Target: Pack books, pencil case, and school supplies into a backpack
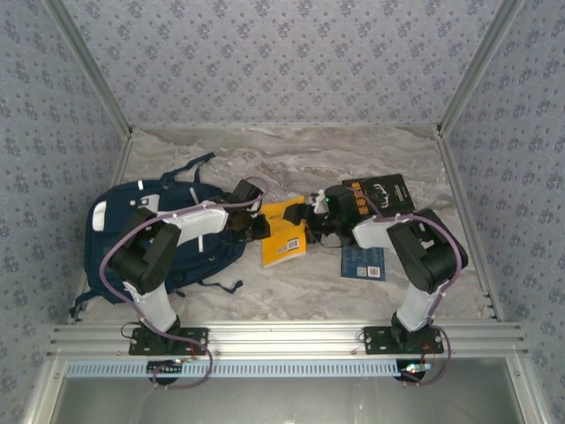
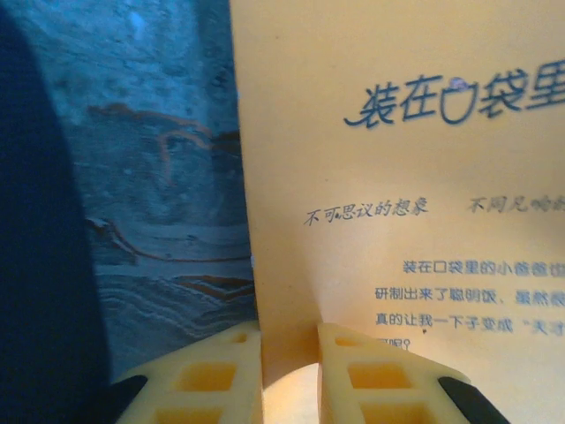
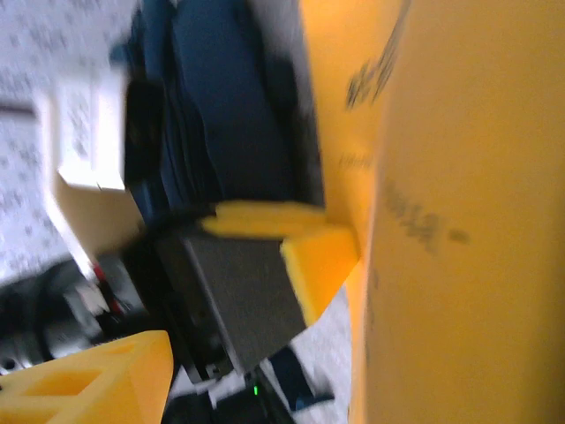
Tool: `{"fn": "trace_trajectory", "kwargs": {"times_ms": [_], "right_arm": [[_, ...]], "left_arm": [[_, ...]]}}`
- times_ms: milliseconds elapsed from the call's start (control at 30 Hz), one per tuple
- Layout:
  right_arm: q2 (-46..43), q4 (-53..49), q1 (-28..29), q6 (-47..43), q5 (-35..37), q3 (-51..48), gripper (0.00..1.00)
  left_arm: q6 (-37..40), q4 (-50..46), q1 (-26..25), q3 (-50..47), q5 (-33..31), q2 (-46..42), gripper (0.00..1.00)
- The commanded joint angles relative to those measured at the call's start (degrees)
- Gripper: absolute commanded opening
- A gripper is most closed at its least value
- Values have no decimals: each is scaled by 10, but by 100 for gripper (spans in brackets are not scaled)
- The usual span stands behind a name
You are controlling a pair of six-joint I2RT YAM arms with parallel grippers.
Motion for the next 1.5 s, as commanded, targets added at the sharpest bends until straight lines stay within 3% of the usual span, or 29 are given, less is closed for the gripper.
{"fn": "trace_trajectory", "kwargs": {"times_ms": [0, 133, 400, 633, 667, 800, 867, 1033, 1267, 1467], "right_arm": [[21, 54, 13, 0, -82, 13, 71], [34, 17, 7, -29, -65, 14, 69], [2, -176, -20, -162, 6, 36, 59], [9, -234, -30, -227, 15, 59, 48], [9, -241, -32, -233, 16, 62, 44], [0, -240, -36, -248, 17, 54, 14], [-11, -224, -41, -244, 18, 41, 0], [-49, -150, -61, -219, 5, -7, 0], [-98, -254, -62, -268, 63, 8, 0], [-138, -269, -54, -283, 93, -12, 0]], "left_arm": [[13, 12, -15, -20, 50, 25, 18], [18, 7, -15, -19, 48, 18, 17], [36, -19, -13, -21, 24, 0, 16], [44, -29, -14, -22, 9, 0, 14], [46, -32, -15, -22, 5, -1, 14], [47, -43, -14, -19, 2, -13, 15], [47, -55, -14, -14, 3, -32, 22], [58, -117, -14, 24, -2, -115, 44], [93, -272, 15, 112, -79, -233, 55], [115, -305, 153, 76, -84, -295, 57]]}}
